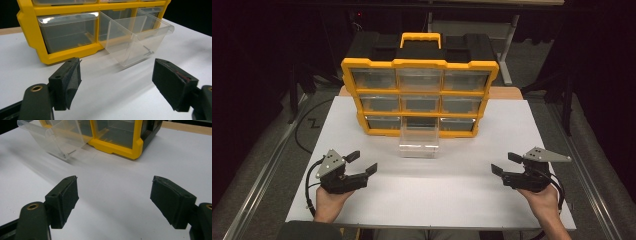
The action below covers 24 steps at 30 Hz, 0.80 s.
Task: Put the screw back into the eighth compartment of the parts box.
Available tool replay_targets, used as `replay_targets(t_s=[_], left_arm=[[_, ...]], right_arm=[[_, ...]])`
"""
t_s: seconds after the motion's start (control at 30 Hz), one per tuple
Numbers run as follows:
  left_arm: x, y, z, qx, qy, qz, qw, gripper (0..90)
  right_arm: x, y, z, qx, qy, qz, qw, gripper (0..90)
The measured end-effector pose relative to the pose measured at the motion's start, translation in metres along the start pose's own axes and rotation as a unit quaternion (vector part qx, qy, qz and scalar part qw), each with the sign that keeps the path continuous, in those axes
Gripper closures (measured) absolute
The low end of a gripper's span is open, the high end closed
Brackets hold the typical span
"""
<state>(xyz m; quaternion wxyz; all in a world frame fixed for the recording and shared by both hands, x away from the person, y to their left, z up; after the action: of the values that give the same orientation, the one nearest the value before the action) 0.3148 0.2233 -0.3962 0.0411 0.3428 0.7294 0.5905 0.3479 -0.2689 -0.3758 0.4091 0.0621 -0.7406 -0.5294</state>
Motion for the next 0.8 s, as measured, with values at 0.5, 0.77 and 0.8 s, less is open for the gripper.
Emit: replay_targets(t_s=[0.5, 0.77, 0.8], left_arm=[[-0.003, -0.001, 0.002, 0.005, 0.001, 0.007, 1.0, 23.3], [-0.004, -0.001, 0.005, 0.019, 0.006, 0.006, 0.9998, 23.2], [-0.004, -0.001, 0.005, 0.019, 0.006, 0.005, 0.9998, 23.2]], right_arm=[[0.003, -0.02, -0.002, -0.028, -0.022, -0.037, 0.9987, 23.3], [0.006, -0.031, -0.002, -0.04, -0.026, -0.049, 0.9976, 23.2], [0.006, -0.032, -0.003, -0.038, -0.028, -0.05, 0.9976, 23.2]])
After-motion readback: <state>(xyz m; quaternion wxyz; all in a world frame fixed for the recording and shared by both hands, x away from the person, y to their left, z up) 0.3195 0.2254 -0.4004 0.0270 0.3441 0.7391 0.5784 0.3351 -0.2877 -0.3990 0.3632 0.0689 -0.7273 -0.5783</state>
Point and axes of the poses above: each handheld gripper's, and its own axes: x roughly backward along the jaws, y roughly out of its top, z roughly to its left, the point moved 2 cm from there along -x, roughly forward along the jaws, and after that the axes turned 12 degrees about x, right-handed, at the moved point
